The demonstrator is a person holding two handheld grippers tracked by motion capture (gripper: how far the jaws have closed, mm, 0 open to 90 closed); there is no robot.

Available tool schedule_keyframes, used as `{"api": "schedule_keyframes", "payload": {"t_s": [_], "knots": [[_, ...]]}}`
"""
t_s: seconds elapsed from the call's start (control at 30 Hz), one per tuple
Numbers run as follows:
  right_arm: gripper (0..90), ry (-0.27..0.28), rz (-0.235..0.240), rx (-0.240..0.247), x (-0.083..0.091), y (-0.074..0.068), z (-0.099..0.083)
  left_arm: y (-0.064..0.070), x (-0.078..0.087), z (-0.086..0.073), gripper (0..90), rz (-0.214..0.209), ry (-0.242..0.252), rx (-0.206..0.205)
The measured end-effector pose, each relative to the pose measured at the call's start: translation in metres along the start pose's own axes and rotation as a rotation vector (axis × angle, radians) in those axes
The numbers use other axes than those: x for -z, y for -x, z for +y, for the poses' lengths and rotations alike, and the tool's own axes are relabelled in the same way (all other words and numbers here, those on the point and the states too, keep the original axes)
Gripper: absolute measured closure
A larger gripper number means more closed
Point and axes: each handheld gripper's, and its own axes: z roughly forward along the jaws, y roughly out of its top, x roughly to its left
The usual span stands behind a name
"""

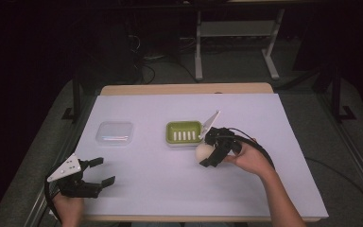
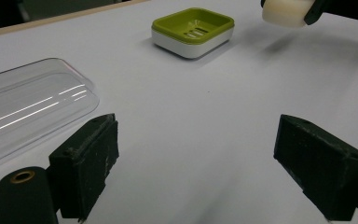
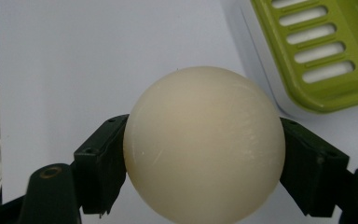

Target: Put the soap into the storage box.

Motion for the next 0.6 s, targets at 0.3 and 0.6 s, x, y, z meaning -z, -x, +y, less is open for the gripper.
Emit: {"api": "schedule_keyframes", "payload": {"t_s": [0.3,0.6], "knots": [[22.5,0.006,0.004,0.001,0.003,0.007,0.014,-0.001,0.0,-0.001,13.2,0.001,-0.001,0.001],[22.5,0.014,0.007,0.009,0.004,0.016,0.028,-0.001,0.0,-0.001,13.2,0.001,0.0,0.002]]}}
